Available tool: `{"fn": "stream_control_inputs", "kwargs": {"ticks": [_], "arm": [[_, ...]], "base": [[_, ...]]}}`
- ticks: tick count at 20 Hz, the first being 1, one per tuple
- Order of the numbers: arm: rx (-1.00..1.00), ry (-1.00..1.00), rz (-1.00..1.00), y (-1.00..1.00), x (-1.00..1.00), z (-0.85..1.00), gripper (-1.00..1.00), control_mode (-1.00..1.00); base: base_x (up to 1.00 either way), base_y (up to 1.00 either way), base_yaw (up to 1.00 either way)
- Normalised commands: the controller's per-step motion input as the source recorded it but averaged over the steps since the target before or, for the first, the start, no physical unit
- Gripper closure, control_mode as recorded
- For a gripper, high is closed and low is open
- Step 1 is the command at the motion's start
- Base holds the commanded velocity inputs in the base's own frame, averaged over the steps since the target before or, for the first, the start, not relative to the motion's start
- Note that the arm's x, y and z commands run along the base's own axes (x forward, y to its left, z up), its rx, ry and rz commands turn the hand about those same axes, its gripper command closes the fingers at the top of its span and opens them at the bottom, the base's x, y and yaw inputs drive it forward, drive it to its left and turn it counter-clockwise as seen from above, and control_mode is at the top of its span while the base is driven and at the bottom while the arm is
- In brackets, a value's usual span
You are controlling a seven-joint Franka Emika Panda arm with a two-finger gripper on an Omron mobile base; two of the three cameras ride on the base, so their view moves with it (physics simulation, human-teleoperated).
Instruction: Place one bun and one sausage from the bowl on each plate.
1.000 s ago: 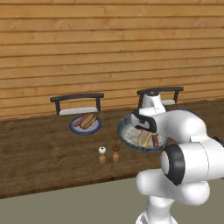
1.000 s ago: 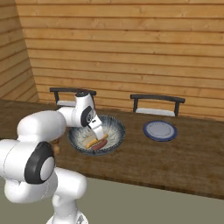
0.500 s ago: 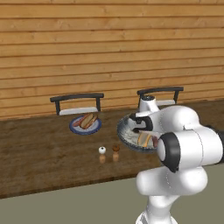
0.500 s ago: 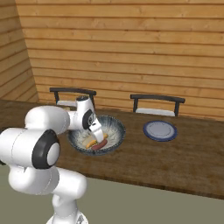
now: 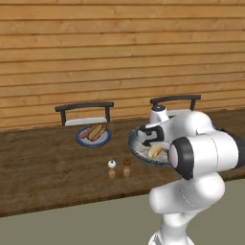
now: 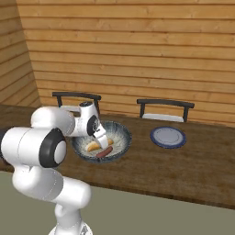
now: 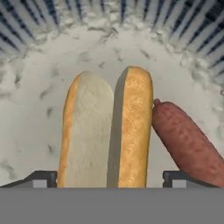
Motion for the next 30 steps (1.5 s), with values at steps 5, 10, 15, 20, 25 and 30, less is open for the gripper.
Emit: {"fn": "stream_control_inputs", "kwargs": {"ticks": [5, 10, 15, 20, 25, 30], "arm": [[0.00, -0.01, 0.00, -0.06, -0.06, 0.02, 1.00, -1.00], [0.03, -0.38, -0.01, -0.65, -0.45, 0.79, 1.00, -1.00], [0.10, -0.46, -0.10, -0.88, -0.10, 1.00, 1.00, -1.00], [0.00, -0.14, -0.32, -0.99, 0.11, 1.00, 1.00, -1.00], [0.11, 0.00, -0.24, -1.00, 0.36, 0.20, 1.00, -1.00], [0.21, 0.02, -0.06, -1.00, 0.07, -0.34, 1.00, -1.00]], "base": [[0.00, 0.00, 0.00], [0.00, 0.00, 0.00], [0.00, 0.00, 0.00], [0.00, 0.00, 0.00], [0.00, 0.00, 0.00], [0.00, 0.00, 0.00]]}}
